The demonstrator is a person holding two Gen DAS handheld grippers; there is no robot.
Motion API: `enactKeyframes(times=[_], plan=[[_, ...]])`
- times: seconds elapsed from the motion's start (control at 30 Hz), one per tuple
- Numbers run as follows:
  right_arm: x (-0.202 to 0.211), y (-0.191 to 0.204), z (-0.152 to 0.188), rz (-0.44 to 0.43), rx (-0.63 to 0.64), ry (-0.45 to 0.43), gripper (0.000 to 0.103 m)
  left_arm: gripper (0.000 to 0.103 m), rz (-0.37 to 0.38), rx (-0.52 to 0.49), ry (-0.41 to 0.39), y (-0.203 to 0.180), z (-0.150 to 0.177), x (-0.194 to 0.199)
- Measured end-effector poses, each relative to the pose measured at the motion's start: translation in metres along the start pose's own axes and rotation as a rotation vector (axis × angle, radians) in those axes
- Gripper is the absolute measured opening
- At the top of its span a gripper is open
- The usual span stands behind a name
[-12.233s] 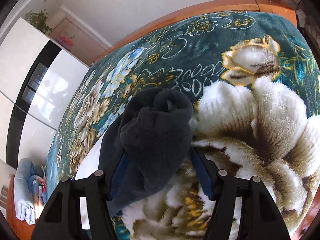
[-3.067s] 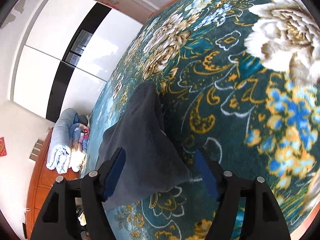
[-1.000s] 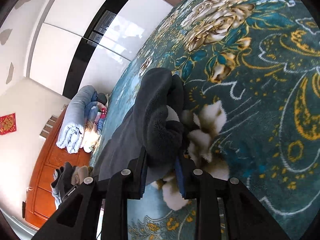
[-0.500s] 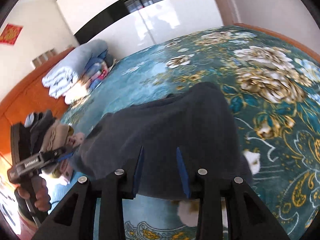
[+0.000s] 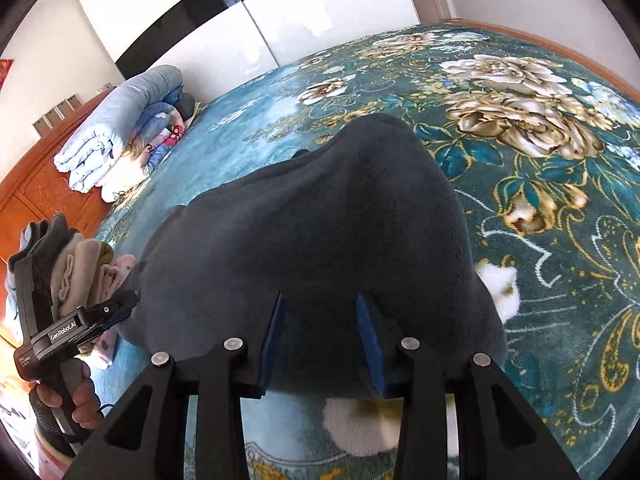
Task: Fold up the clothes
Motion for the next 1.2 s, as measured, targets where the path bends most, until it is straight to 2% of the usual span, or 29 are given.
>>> enactKeyframes(times=[0.1, 0.2, 0.33, 0.4, 0.47, 0.53, 0.63, 0.7, 0.77, 0.93, 1.2], plan=[[0.029, -0.007, 0.017, -0.003, 0.011, -0.049, 0.053, 0.080, 0.007, 0.002, 0.008, -0.014, 0.029, 0.013], [0.052, -0.032, 0.048, 0.052, -0.018, -0.090, 0.053, 0.083, 0.014, 0.004, 0.016, -0.028, 0.059, 0.026], [0.054, -0.059, 0.079, 0.123, -0.035, -0.044, 0.053, 0.083, 0.002, -0.015, 0.073, -0.058, 0.083, 0.009], [0.054, -0.062, 0.079, 0.131, -0.023, -0.043, 0.053, 0.083, -0.024, -0.053, 0.066, -0.083, 0.081, 0.000], [0.051, -0.062, 0.074, 0.140, -0.001, -0.045, 0.054, 0.083, -0.093, -0.093, 0.048, -0.106, 0.078, -0.011], [0.045, -0.065, 0.069, 0.174, 0.014, -0.039, 0.060, 0.083, -0.188, -0.091, 0.057, -0.121, 0.078, -0.025], [0.036, -0.064, 0.061, 0.182, 0.054, -0.037, 0.068, 0.083, -0.227, -0.086, 0.052, -0.144, 0.077, -0.044], [0.030, -0.062, 0.054, 0.211, 0.107, -0.036, 0.070, 0.083, -0.274, -0.095, 0.014, -0.153, 0.075, -0.049], [0.025, -0.062, 0.048, 0.225, 0.113, -0.036, 0.071, 0.083, -0.310, -0.090, -0.006, -0.153, 0.076, -0.054], [0.017, -0.063, 0.050, 0.186, 0.087, -0.075, 0.075, 0.084, -0.394, -0.106, -0.043, -0.156, 0.080, -0.062], [0.017, -0.062, 0.046, 0.205, 0.085, -0.076, 0.075, 0.091, -0.457, -0.109, -0.046, -0.152, 0.081, -0.066]])
Point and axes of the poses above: each gripper's, at about its wrist camera, not at the fingertips, and x roughly against the way its jaws point, y to its left, z to its underside, the point moved 6 cm from there along -x, roughly the way its jaws point, and after that the axes turned 8 degrees about -x, right-handed, at the moved point
